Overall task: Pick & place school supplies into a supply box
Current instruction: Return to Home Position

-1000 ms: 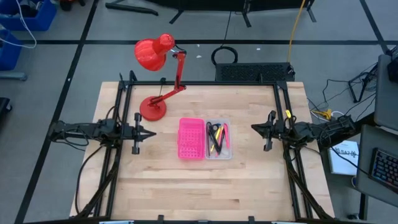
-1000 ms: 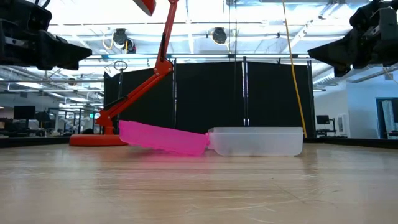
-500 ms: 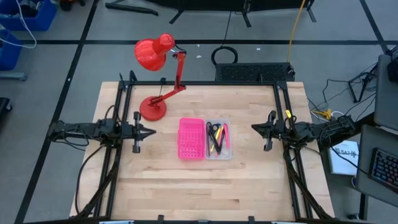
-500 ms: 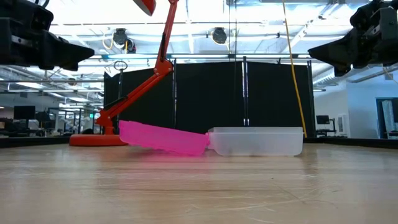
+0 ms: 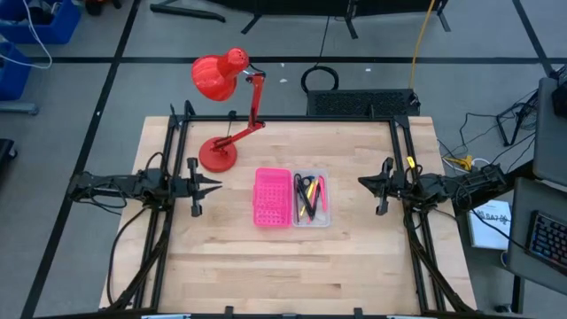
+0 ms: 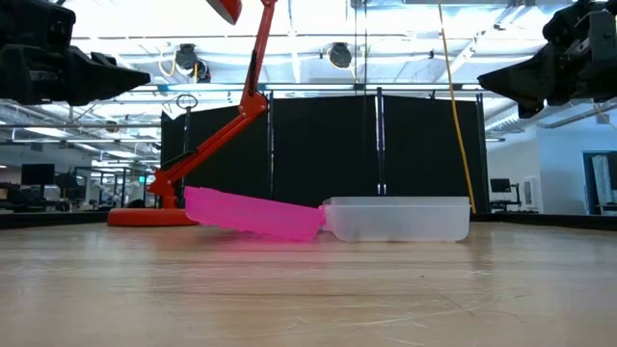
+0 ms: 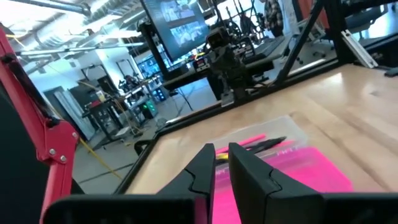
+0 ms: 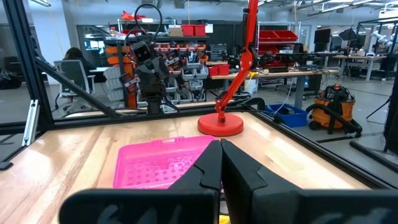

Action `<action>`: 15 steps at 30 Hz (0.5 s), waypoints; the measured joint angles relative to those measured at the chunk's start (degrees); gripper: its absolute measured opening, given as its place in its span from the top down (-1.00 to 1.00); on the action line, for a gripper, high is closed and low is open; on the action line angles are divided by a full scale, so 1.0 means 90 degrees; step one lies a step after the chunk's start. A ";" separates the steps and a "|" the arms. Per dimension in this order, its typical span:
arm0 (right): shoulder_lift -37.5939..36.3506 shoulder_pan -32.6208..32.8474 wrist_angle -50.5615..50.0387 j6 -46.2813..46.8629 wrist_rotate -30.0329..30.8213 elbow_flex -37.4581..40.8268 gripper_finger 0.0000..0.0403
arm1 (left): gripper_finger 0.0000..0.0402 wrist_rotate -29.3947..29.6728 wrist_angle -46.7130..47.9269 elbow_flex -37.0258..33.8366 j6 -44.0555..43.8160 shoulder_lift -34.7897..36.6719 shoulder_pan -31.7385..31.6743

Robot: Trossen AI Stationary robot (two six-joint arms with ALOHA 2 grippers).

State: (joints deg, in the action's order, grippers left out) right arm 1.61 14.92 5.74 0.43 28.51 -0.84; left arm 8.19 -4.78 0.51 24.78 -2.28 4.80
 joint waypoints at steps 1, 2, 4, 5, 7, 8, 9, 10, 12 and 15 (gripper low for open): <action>0.0000 0.0000 0.0000 0.0000 0.0000 0.0000 1.00 | 0.74 0.0000 -0.0002 0.0000 -0.0062 0.0000 0.0000; 0.0000 0.0000 0.0000 0.0000 0.0000 0.0000 1.00 | 0.74 -0.0001 -0.0002 0.0001 -0.0134 0.0000 0.0000; 0.0000 0.0000 0.0000 0.0000 0.0000 0.0000 1.00 | 0.74 -0.0002 -0.0005 0.0000 -0.0222 0.0000 0.0000; 0.0000 0.0000 0.0000 0.0000 0.0000 0.0000 1.00 | 0.74 -0.0004 -0.0005 0.0000 -0.0288 0.0000 0.0000; 0.0000 0.0001 0.0000 0.0000 0.0000 0.0000 1.00 | 0.75 -0.0005 -0.0007 0.0002 -0.0318 0.0000 0.0000; 0.0000 0.0000 0.0000 0.0000 -0.0001 0.0000 1.00 | 0.75 -0.0005 -0.0007 0.0002 -0.0316 0.0000 0.0000; 0.0000 0.0000 0.0002 0.0000 -0.0002 0.0000 1.00 | 0.75 -0.0005 -0.0007 0.0002 -0.0310 0.0000 0.0000; 0.0000 0.0000 0.0000 0.0000 -0.0002 0.0000 1.00 | 0.75 -0.0005 -0.0007 0.0002 -0.0309 0.0000 0.0000; 0.0000 0.0000 0.0000 0.0000 -0.0002 0.0000 1.00 | 0.75 -0.0007 -0.0010 0.0002 -0.0321 0.0000 0.0000; 0.0000 0.0000 0.0000 0.0000 -0.0002 0.0000 1.00 | 0.75 -0.0010 -0.0010 0.0002 -0.0335 0.0000 0.0000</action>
State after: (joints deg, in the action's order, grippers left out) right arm 1.61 14.92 5.74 0.43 28.49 -0.84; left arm 8.10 -4.86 0.54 21.76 -2.28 4.80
